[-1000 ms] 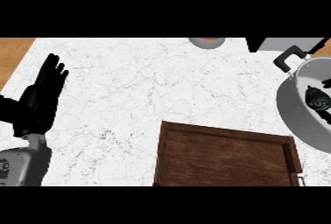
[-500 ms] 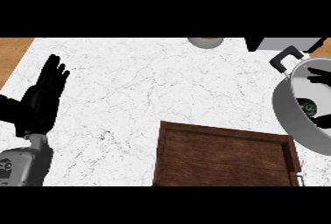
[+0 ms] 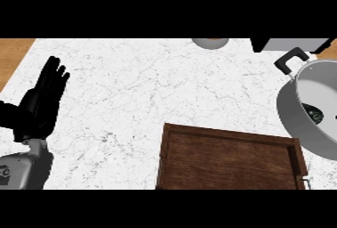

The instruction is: Pick the eggplant from the tray and place it in the pot

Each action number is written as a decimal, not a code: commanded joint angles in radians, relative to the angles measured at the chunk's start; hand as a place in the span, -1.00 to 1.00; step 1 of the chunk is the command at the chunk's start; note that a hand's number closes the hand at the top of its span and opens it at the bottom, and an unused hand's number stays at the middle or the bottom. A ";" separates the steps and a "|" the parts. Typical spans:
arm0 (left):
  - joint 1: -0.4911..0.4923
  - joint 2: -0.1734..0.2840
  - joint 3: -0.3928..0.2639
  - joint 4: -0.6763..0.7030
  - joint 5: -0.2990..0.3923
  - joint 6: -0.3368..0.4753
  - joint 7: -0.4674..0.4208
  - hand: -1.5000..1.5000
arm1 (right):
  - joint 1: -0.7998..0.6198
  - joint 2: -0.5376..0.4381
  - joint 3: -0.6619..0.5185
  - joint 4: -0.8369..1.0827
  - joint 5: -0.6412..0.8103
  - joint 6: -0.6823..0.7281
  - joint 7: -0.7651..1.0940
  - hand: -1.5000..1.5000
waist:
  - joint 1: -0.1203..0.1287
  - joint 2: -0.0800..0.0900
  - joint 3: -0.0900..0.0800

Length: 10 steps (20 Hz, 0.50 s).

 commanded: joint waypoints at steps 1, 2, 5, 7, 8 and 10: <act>0.020 0.021 0.023 -0.002 0.021 -0.031 -0.013 0.00 | 0.024 -0.069 -0.040 0.067 -0.034 0.167 -0.089 -1.00 | 0.006 0.005 0.002; -0.007 0.011 0.026 0.008 0.006 0.000 -0.003 0.00 | 0.000 -0.114 -0.043 0.062 -0.038 0.216 -0.054 -1.00 | -0.004 0.002 0.001; -0.013 -0.011 -0.007 0.008 -0.008 0.001 0.001 0.00 | 0.035 -0.119 -0.048 0.070 -0.044 0.220 -0.081 -1.00 | -0.001 0.009 0.004; -0.013 0.015 0.015 0.005 0.004 -0.010 0.020 0.00 | 0.050 -0.161 -0.053 0.068 -0.052 0.271 -0.073 -1.00 | -0.002 0.008 0.005; -0.027 -0.001 0.012 0.020 -0.004 0.006 0.009 0.00 | 0.032 -0.171 -0.055 0.063 -0.058 0.296 -0.052 -1.00 | -0.005 0.008 0.004; -0.043 0.012 0.028 0.018 0.014 -0.006 0.017 0.00 | 0.056 -0.185 -0.054 0.058 -0.060 0.312 -0.054 -1.00 | -0.005 0.010 0.006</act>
